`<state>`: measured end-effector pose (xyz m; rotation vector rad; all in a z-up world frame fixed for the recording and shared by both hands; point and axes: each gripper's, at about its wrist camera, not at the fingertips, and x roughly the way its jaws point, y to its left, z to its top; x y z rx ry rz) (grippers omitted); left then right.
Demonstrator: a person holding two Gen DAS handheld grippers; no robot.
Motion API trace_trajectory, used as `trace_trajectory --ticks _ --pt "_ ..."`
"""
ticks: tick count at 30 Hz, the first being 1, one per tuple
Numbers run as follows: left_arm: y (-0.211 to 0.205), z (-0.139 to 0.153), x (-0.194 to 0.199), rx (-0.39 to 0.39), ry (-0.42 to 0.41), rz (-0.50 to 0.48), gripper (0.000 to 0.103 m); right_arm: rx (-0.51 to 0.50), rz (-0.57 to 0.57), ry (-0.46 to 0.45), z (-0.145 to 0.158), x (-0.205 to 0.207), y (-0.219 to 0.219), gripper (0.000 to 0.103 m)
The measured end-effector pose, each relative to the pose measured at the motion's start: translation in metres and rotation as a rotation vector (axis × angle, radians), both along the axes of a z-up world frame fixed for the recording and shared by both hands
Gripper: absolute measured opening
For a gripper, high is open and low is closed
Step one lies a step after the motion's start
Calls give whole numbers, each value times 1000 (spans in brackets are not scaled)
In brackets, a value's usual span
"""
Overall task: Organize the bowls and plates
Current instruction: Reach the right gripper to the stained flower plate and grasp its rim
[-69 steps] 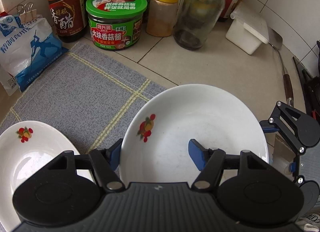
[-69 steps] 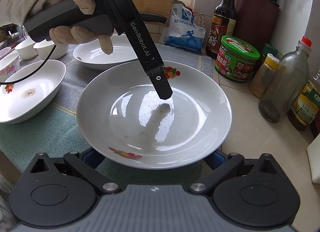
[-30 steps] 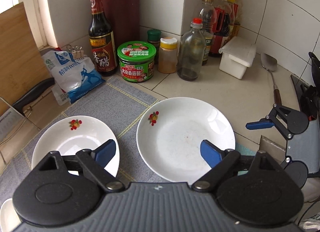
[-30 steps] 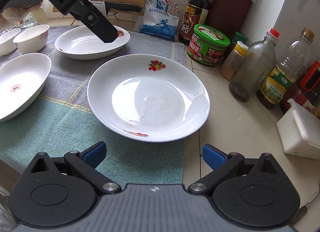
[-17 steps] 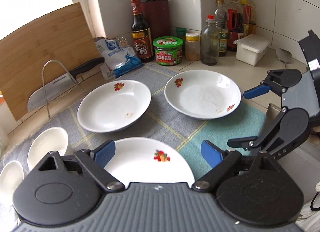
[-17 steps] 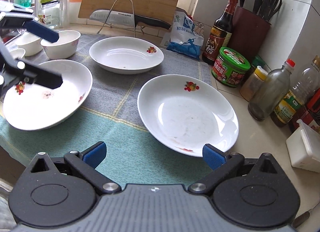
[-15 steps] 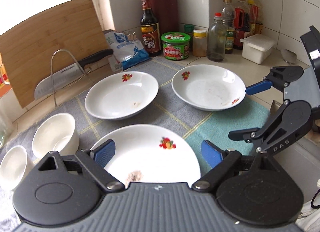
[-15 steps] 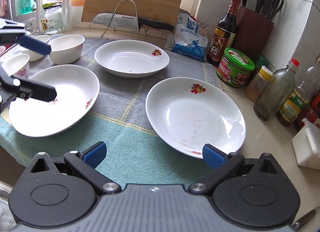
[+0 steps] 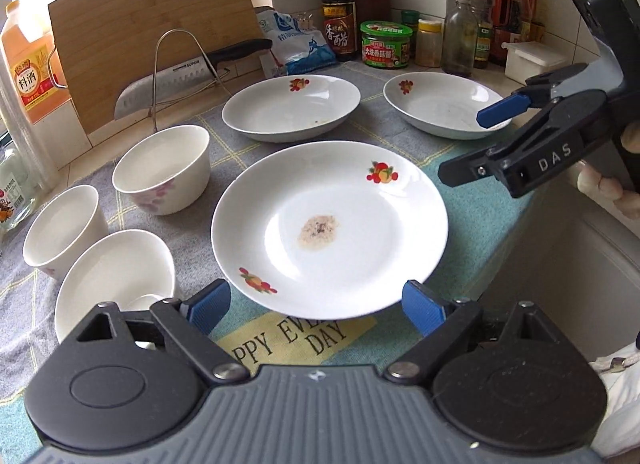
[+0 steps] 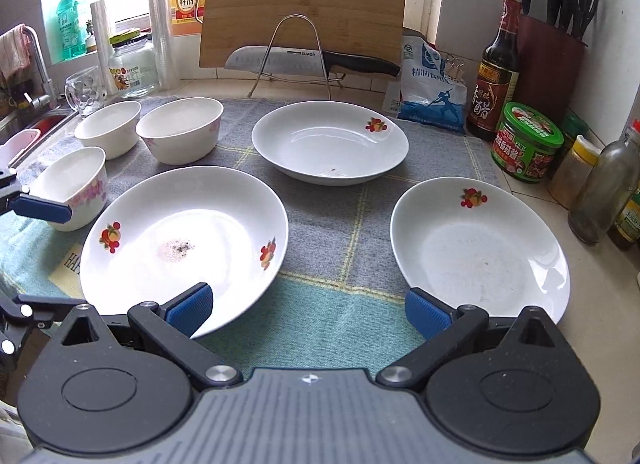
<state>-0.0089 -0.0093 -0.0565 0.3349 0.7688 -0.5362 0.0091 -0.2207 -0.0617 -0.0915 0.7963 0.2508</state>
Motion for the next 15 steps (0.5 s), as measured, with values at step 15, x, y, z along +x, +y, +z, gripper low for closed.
trace_trajectory --ticks 15 --pt "-6 -45 11 -44 -16 -36 93 136 88 128 -20 23 26 103"
